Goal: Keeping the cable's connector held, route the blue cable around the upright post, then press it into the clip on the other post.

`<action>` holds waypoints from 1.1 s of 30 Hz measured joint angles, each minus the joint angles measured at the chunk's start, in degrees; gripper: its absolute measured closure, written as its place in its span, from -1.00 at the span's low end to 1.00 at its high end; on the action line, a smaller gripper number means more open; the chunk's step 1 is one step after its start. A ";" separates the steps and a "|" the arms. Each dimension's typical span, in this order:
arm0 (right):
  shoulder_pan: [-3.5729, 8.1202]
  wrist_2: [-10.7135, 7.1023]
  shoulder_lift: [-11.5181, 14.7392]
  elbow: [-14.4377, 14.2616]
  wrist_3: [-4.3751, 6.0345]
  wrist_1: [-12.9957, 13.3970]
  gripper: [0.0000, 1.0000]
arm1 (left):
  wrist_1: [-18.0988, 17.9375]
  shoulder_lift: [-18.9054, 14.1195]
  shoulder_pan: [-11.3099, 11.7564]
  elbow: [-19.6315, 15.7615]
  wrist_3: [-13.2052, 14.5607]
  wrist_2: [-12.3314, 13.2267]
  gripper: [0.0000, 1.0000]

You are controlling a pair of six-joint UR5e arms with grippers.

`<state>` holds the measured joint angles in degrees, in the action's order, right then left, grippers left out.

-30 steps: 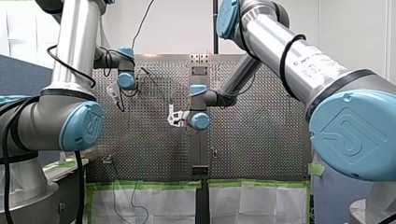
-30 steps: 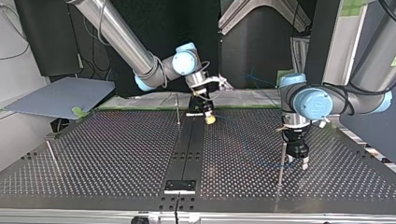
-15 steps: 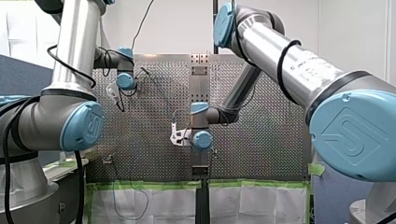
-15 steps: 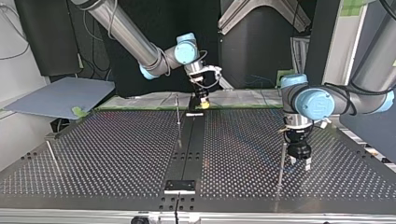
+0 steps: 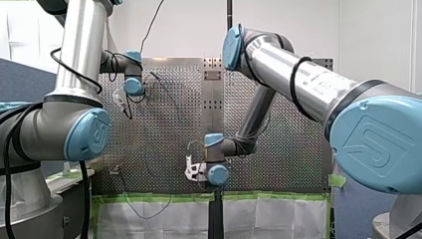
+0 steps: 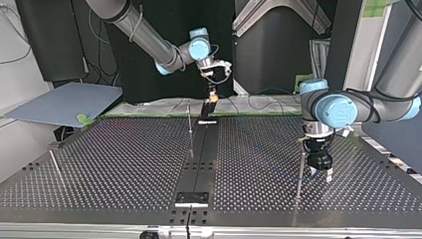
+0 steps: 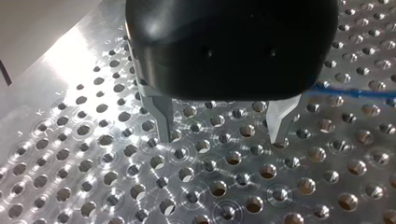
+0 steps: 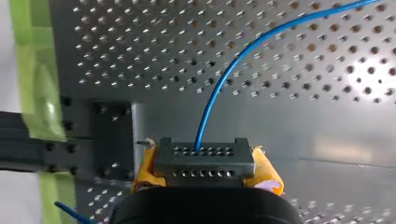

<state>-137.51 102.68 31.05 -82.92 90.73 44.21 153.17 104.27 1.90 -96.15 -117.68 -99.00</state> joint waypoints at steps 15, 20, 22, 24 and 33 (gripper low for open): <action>0.31 2.48 -7.59 -0.01 1.62 6.53 1.00 | -0.02 0.00 0.16 -0.01 0.00 -0.07 -0.96; 0.51 4.35 -10.12 -0.24 2.13 8.69 1.00 | -0.03 0.00 0.18 0.01 0.00 -0.06 -0.96; 0.61 4.83 -10.97 -0.50 2.39 9.44 1.00 | -0.03 0.00 0.19 0.01 0.00 -0.06 -0.96; 0.79 5.09 -11.89 -0.82 2.62 10.31 1.00 | -0.01 0.00 0.19 0.02 0.00 -0.08 -0.96; 2.09 5.45 -16.22 -1.37 3.01 13.25 1.00 | 0.00 0.01 0.20 -0.02 0.00 -0.08 -0.96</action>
<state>-135.42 108.14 14.83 -84.29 93.75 57.46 153.17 104.27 2.10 -96.17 -117.68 -99.07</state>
